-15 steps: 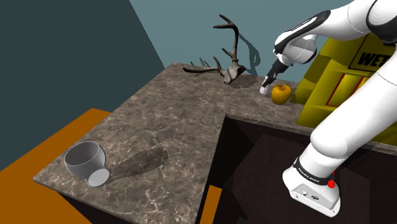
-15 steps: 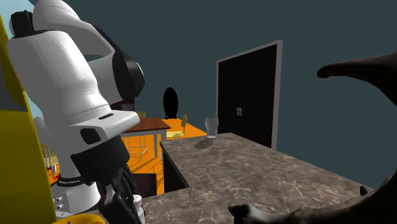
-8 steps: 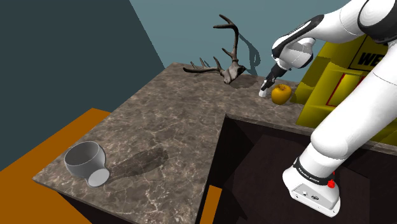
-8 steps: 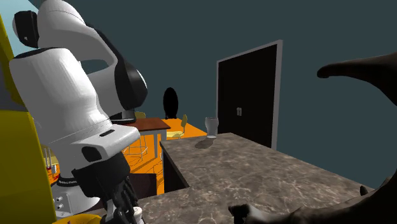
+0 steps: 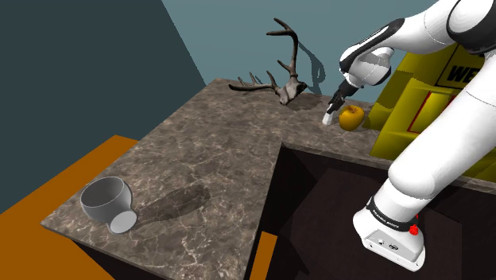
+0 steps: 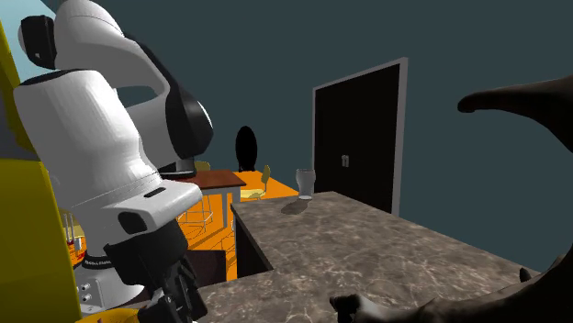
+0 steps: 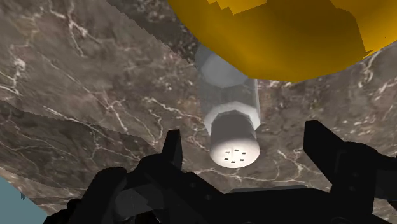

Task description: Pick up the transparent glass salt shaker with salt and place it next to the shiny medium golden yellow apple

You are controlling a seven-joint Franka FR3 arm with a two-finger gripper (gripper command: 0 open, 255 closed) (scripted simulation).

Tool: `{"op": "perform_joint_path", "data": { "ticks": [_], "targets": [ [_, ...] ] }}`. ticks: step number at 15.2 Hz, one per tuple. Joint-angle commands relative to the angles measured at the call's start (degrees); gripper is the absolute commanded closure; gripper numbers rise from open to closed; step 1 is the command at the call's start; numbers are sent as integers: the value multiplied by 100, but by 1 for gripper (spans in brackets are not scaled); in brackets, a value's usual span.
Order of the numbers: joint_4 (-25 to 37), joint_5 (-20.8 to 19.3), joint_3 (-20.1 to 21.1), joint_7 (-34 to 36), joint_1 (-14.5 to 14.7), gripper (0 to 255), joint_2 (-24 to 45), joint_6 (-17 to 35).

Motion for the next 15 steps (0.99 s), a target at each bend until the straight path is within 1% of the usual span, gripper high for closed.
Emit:
{"op": "perform_joint_path", "data": {
  "ticks": [1,3,5,7,15],
  "targets": [
    [0,0,0,0,0,0,0,0],
    [0,0,0,0,0,0,0,0],
    [11,-472,-6,323,-121,0,-383,-290],
    [58,-818,20,559,-249,0,-694,-580],
    [58,-815,26,558,-255,0,-693,-579]
  ]
}}
